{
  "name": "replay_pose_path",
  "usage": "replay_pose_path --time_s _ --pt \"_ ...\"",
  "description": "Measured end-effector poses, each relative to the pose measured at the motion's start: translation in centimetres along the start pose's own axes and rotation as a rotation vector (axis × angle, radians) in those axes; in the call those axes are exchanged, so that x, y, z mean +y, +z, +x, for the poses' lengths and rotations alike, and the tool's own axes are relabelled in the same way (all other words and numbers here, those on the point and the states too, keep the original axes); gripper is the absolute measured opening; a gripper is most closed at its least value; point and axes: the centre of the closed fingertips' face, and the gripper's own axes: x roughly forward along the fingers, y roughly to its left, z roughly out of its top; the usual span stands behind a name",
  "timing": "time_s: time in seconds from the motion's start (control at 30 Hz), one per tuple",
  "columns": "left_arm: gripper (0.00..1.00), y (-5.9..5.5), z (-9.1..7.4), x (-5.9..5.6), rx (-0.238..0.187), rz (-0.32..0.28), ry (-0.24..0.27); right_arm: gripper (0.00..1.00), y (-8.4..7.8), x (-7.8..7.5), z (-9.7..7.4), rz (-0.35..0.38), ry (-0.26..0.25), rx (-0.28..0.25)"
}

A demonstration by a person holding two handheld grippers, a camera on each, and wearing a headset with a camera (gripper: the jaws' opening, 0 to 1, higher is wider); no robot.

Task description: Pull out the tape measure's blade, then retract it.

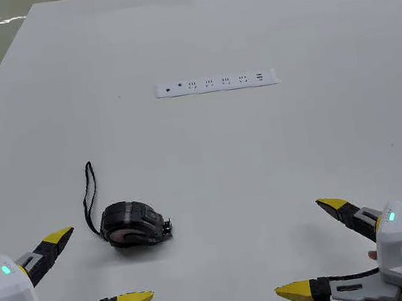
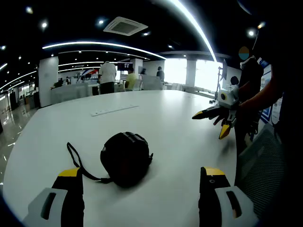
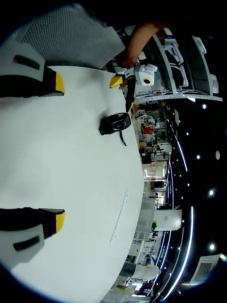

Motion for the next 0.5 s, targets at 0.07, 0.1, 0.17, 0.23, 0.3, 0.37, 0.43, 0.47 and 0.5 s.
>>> replay_pose_path --time_s 0.07,0.1,0.17,0.23,0.3,0.37,0.43,0.47,0.5 --pt "1.0 0.08 0.05 -0.03 -0.003 0.002 -0.002 1.0 0.0 0.0 -0.04 -0.002 -0.001 0.001" --pt "1.0 0.09 0.07 -0.06 -0.003 0.004 -0.004 1.0 -0.02 -0.02 -0.02 -0.003 0.0 0.003" --pt "1.0 0.14 0.1 -0.12 -0.003 0.006 -0.006 1.0 -0.04 -0.08 -0.02 -0.01 -0.001 0.003" --pt "1.0 0.21 0.15 -0.14 -0.004 0.005 -0.006 1.0 -0.09 -0.09 -0.03 -0.01 -0.001 0.006" --pt "1.0 0.23 0.19 -0.14 -0.005 0.005 -0.005 1.0 -0.17 -0.14 -0.03 -0.011 -0.001 0.01" --pt "1.0 0.28 0.22 -0.17 -0.007 0.002 -0.007 1.0 -0.24 -0.2 -0.02 -0.012 -0.001 0.013" --pt "1.0 0.25 0.25 -0.15 -0.004 0.006 -0.008 1.0 -0.26 -0.21 -0.03 -0.012 -0.001 0.014" --pt "1.0 0.23 0.26 -0.14 -0.002 0.006 -0.009 1.0 -0.26 -0.21 -0.03 -0.013 -0.001 0.014" --pt "1.0 0.2 0.27 -0.15 0.0 0.004 -0.011 1.0 -0.27 -0.2 -0.03 -0.012 0.0 0.014"
